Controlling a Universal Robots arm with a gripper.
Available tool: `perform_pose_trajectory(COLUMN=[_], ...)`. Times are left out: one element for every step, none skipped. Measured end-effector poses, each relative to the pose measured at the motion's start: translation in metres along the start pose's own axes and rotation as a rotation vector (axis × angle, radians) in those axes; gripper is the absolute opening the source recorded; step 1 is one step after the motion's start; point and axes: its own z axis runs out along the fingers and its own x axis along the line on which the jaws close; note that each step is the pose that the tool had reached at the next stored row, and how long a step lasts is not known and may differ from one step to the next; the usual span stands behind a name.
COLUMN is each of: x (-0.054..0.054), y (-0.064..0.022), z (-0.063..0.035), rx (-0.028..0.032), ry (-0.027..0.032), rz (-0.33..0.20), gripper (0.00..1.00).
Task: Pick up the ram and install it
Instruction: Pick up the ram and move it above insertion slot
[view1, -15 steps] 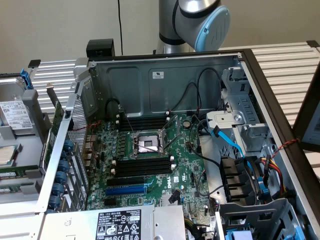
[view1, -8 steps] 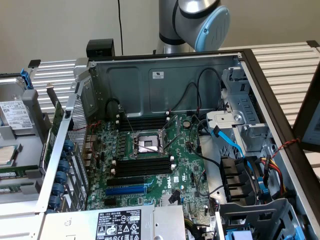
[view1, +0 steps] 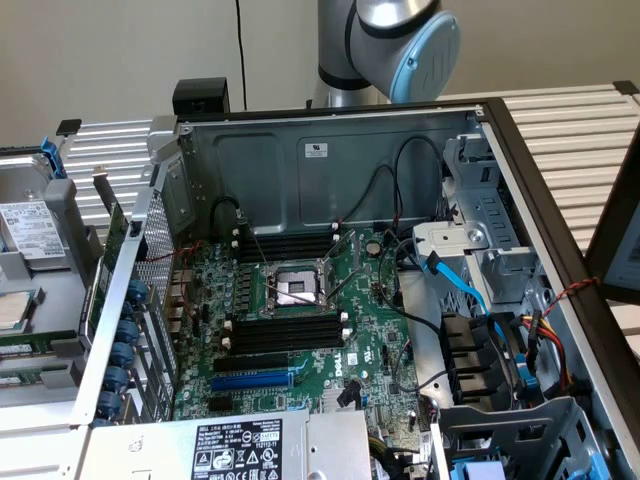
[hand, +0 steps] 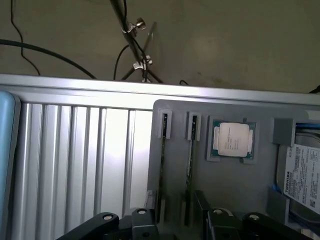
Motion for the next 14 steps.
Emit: perform_pose_trajectory(x=[0.0, 0.0, 0.0, 0.0, 0.0, 0.0, 0.0, 0.0, 0.0, 0.0, 0.0, 0.0, 0.0, 0.0], y=[-0.0007, -0.0015, -0.0022, -0.0026, -0.0031, -0.0035, -0.0036, -0.0041, -0.0049, -0.0053, -0.0058, -0.0061, -0.0065, -0.0067], z=[0.0018, 0.0034, 0.0046, 0.0053, 0.0059, 0.0061, 0.0064, 0.0066, 0.0069, 0.0074, 0.0084, 0.0096, 0.0108, 0.012], rx=[0.0, -0.0001, -0.0002, -0.0002, -0.0002, -0.0004, -0.0007, -0.0011, -0.0012, -0.0005, 0.0002, 0.0006, 0.0012, 0.0023], ry=[0.0, 0.0001, 0.0003, 0.0019, 0.006, 0.0116, 0.0177, 0.0251, 0.0332, 0.0382, 0.0401, 0.0405, 0.0407, 0.0408], rz=[0.002, 0.004, 0.007, 0.011, 0.013, 0.014, 0.016, 0.017, 0.018, 0.02, 0.022, 0.024, 0.025, 0.026], gripper=[0.42, 0.42, 0.42, 0.42, 0.42, 0.42, 0.42, 0.42, 0.42, 0.42, 0.42, 0.42, 0.42, 0.42])
